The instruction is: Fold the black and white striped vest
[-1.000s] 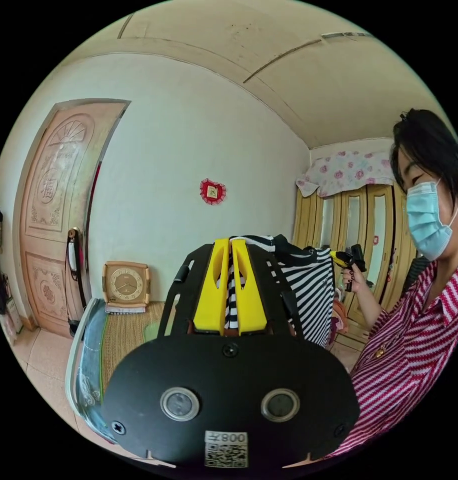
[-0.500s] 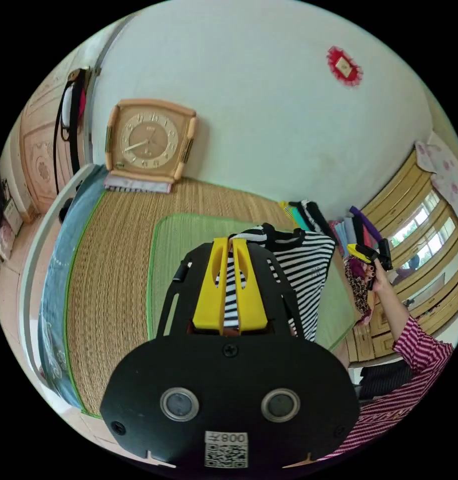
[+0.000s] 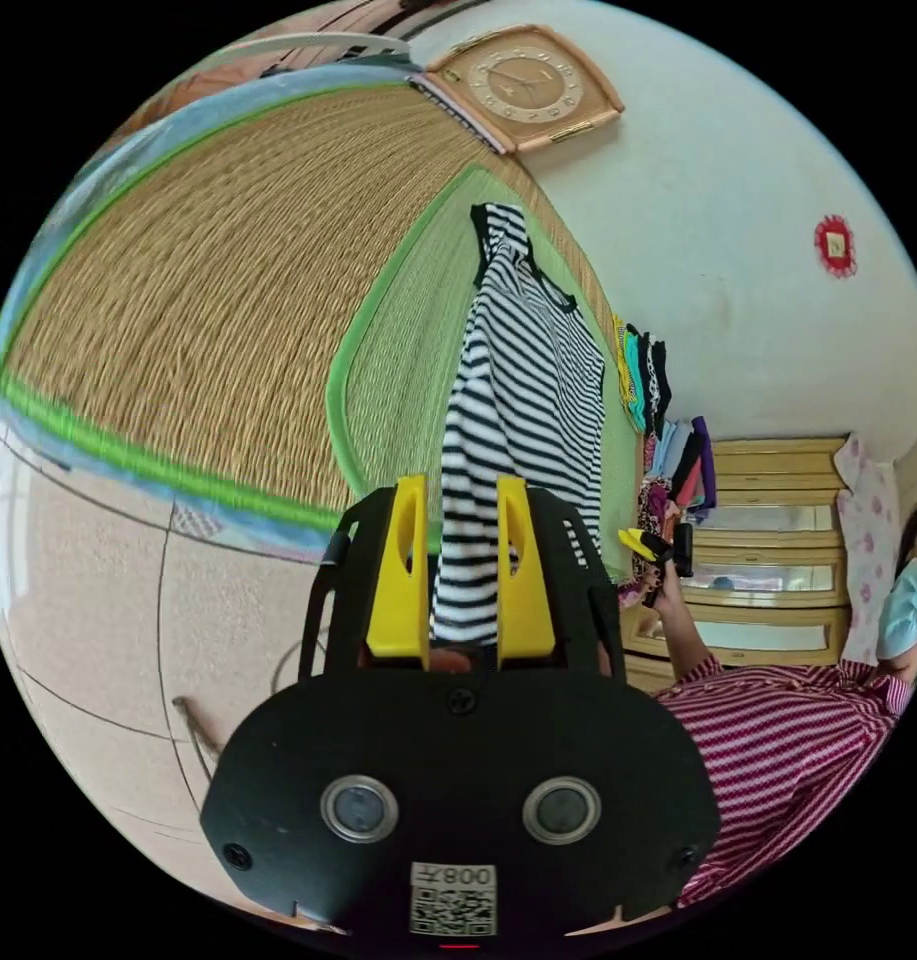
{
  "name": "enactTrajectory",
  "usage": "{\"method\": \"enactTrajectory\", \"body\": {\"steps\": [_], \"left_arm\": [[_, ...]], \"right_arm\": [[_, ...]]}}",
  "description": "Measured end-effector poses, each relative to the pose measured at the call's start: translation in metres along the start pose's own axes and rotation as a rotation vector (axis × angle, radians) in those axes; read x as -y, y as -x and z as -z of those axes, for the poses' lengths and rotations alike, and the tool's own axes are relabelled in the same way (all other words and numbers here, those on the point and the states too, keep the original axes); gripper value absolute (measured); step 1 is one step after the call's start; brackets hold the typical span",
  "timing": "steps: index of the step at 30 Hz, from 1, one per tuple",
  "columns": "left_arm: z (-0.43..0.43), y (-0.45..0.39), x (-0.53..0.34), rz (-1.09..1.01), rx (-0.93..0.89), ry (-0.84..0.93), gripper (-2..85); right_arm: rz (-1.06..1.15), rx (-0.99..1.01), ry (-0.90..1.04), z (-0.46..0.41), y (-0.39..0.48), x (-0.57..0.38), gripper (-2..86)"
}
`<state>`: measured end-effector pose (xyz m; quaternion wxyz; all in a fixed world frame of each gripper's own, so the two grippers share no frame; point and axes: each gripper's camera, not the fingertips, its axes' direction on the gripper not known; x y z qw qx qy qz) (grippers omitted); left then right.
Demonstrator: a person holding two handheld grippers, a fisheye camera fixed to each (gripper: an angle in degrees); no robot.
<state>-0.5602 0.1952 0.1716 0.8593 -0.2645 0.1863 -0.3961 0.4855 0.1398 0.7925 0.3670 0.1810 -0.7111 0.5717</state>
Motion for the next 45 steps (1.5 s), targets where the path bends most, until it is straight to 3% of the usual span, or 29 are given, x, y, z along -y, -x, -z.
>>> {"method": "enactTrajectory", "body": {"steps": [8,14,21,28,35,39,45], "left_arm": [[-0.014,0.025,0.003,0.044,-0.071,0.061,12.2],[-0.025,0.026,0.024,0.003,-0.075,0.147,5.5],[0.025,0.008,0.031,-0.082,-0.172,0.019,2.0],[0.053,-0.028,0.130,-0.194,-0.243,-0.066,1.5],[0.143,-0.177,0.266,-0.434,-0.320,-0.301,1.4],[0.210,-0.266,0.271,-0.651,-0.300,-0.404,1.4],[0.261,-0.290,0.219,-0.797,-0.270,-0.471,1.4]], "right_arm": [[-0.061,-0.059,0.062,-0.033,-0.025,-0.068,9.0],[-0.065,-0.103,0.114,-0.046,-0.027,-0.079,4.6],[-0.020,0.028,0.075,-0.021,-0.016,-0.109,1.9],[0.067,0.195,-0.096,0.063,0.009,-0.062,1.5],[0.276,0.207,-0.333,0.218,0.132,0.043,1.4],[0.441,0.159,-0.449,0.305,0.223,0.037,1.4],[0.597,0.130,-0.578,0.384,0.282,-0.047,1.4]]}}
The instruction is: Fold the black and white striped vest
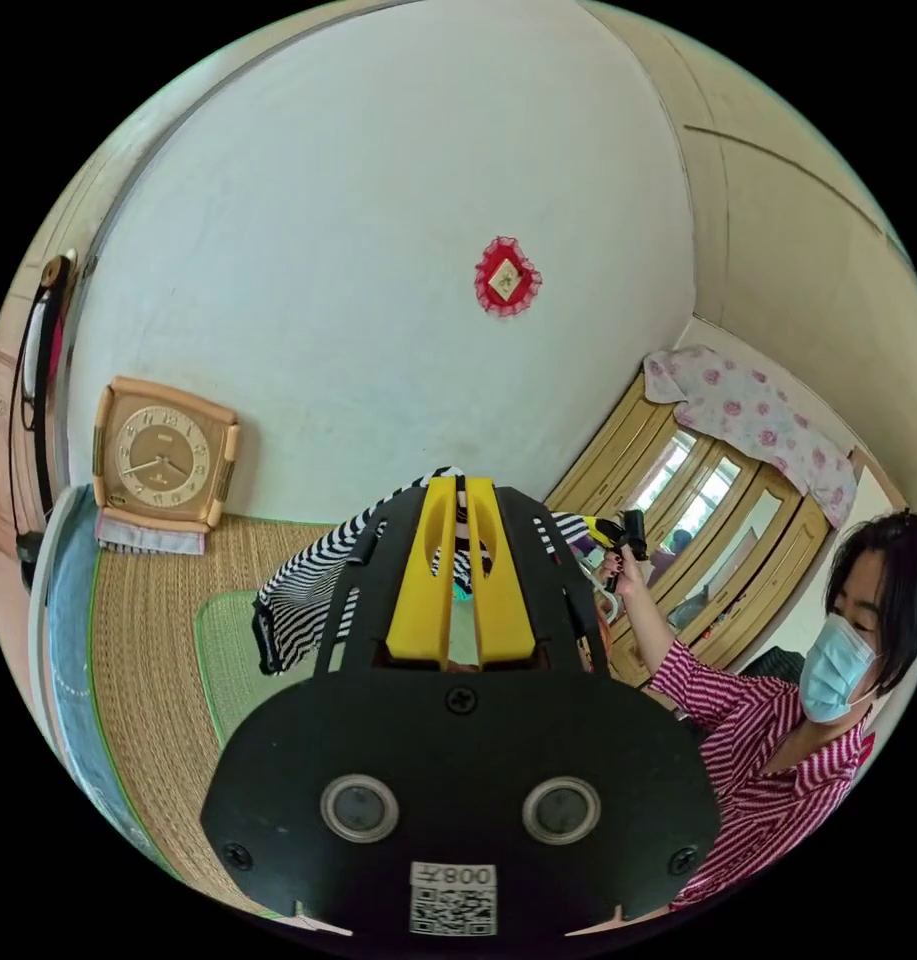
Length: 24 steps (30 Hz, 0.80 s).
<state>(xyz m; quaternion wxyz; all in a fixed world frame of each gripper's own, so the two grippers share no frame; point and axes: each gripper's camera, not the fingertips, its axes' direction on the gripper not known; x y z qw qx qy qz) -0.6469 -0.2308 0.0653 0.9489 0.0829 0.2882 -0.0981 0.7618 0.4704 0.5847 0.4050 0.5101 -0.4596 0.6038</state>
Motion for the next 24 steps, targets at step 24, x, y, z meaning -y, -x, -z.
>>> {"method": "enactTrajectory", "body": {"steps": [24], "left_arm": [[0.008,0.129,-0.412,0.831,0.140,0.497,1.4]], "right_arm": [[-0.908,0.052,0.344,0.009,-0.150,-0.506,1.4]]}}
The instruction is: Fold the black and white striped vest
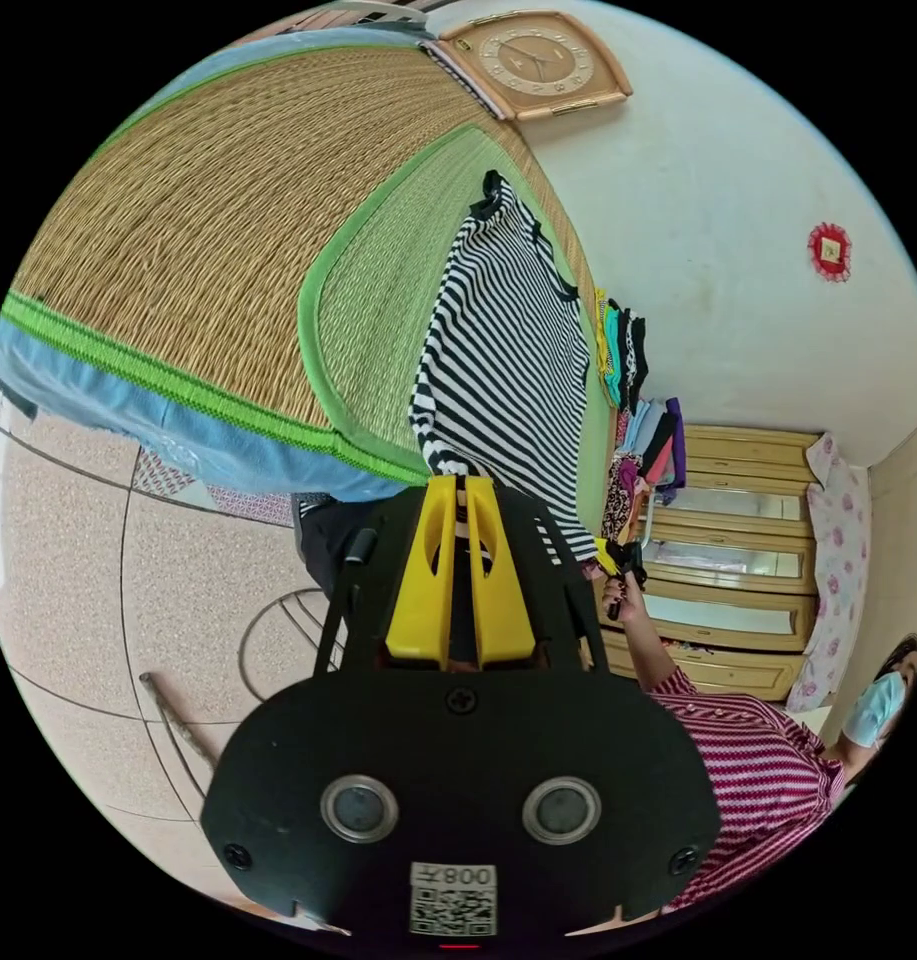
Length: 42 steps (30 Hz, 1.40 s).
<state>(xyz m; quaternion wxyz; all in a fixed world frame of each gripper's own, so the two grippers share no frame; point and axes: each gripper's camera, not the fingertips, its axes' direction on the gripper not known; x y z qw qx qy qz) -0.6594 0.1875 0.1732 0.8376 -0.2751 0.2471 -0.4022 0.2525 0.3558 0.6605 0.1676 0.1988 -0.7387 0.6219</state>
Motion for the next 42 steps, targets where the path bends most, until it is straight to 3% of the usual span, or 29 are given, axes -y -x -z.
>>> {"method": "enactTrajectory", "body": {"steps": [19,28,37,42], "left_arm": [[0.008,0.029,0.016,0.017,-0.048,-0.036,2.4],[0.030,0.023,0.052,0.004,0.082,-0.124,3.8],[0.000,-0.032,0.179,-0.129,0.129,-0.137,4.3],[-0.046,-0.066,0.277,-0.186,0.167,-0.109,3.6]], "right_arm": [[-0.005,0.018,-0.026,0.046,-0.031,-0.042,1.5],[-0.059,0.047,-0.076,0.060,-0.067,-0.053,1.3],[0.004,-0.046,-0.170,0.084,-0.043,-0.004,0.1],[0.171,-0.119,-0.115,0.040,0.013,0.073,0.0]]}}
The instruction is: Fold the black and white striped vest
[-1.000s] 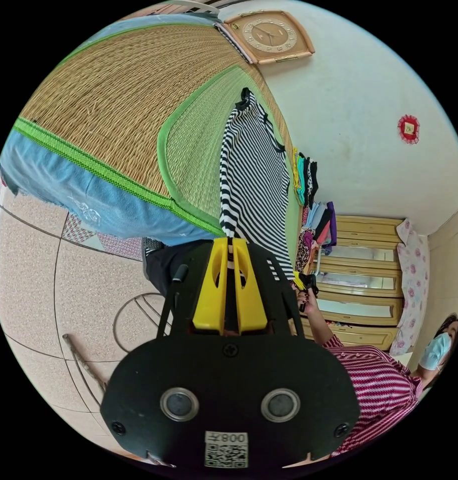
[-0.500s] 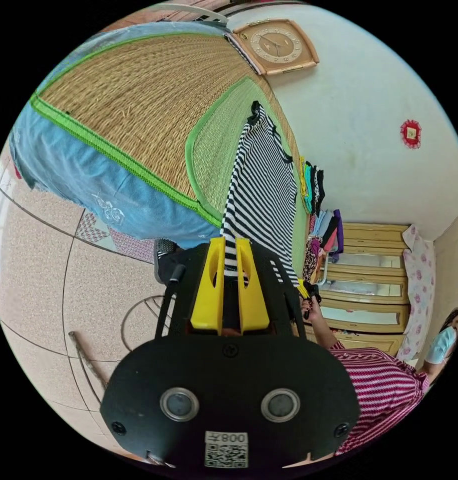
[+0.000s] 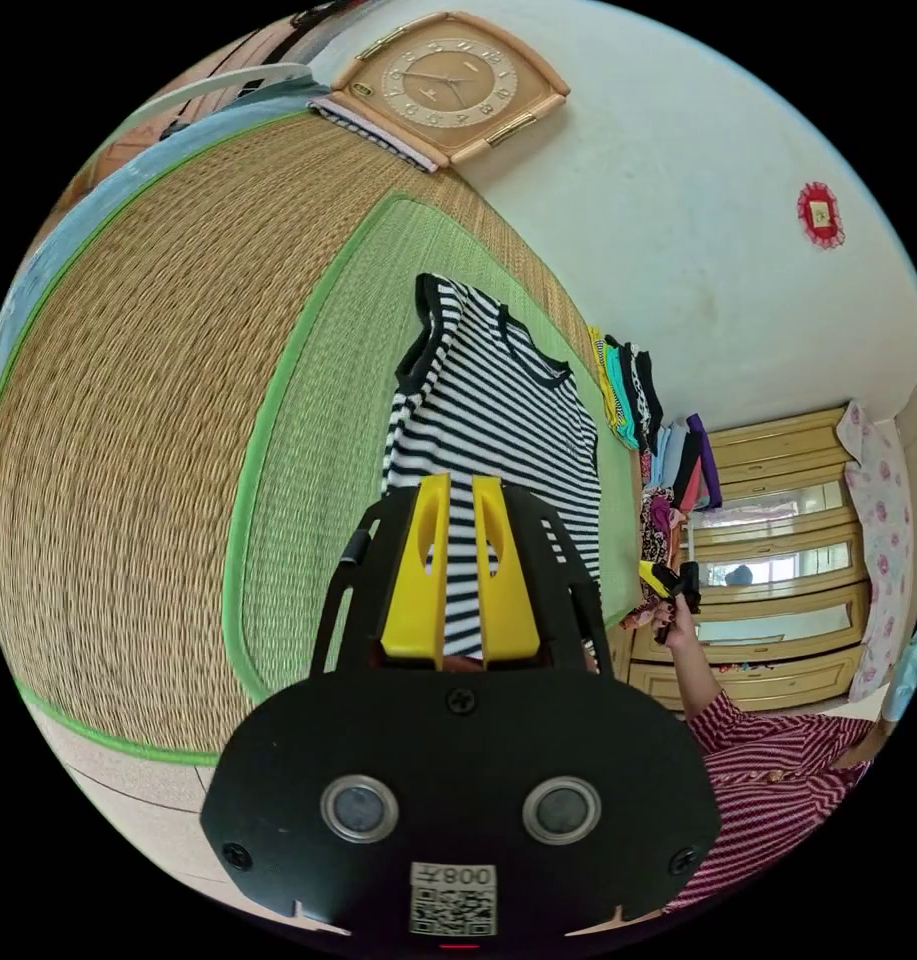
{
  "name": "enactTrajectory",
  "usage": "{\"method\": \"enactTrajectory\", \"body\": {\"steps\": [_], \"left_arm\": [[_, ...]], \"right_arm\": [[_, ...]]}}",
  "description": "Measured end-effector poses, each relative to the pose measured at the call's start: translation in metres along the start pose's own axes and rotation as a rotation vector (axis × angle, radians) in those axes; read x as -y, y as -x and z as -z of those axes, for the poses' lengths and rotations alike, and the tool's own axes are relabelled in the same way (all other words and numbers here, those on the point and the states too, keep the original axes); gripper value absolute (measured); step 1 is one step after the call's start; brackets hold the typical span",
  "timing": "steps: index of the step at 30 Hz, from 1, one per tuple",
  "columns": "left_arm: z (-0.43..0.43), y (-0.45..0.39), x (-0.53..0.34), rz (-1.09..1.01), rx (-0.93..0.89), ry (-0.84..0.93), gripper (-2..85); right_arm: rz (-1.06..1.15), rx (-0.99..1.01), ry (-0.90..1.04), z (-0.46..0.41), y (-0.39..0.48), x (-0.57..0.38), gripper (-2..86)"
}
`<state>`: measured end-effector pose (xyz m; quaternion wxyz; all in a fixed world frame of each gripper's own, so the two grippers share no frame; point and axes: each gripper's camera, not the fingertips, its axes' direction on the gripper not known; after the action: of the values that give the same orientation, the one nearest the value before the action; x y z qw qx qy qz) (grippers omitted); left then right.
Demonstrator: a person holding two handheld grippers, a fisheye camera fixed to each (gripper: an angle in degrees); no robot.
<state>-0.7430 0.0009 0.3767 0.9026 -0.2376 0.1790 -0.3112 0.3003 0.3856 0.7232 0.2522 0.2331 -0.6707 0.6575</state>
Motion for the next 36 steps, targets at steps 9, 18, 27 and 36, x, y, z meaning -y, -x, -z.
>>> {"method": "enactTrajectory", "body": {"steps": [9,18,27,36], "left_arm": [[-0.051,0.019,0.076,0.016,0.106,0.014,0.4],[-0.041,-0.011,0.112,-0.115,0.078,-0.110,0.1],[-0.116,-0.036,0.198,-0.175,0.149,-0.035,0.2],[-0.117,-0.032,0.197,-0.224,0.143,-0.062,1.6]], "right_arm": [[0.076,-0.190,0.081,-0.120,0.001,0.104,0.0],[0.144,-0.147,-0.002,-0.131,-0.002,0.103,0.0],[0.312,-0.223,0.109,-0.263,0.081,0.237,0.1],[0.286,-0.279,0.039,-0.256,0.048,0.248,0.6]]}}
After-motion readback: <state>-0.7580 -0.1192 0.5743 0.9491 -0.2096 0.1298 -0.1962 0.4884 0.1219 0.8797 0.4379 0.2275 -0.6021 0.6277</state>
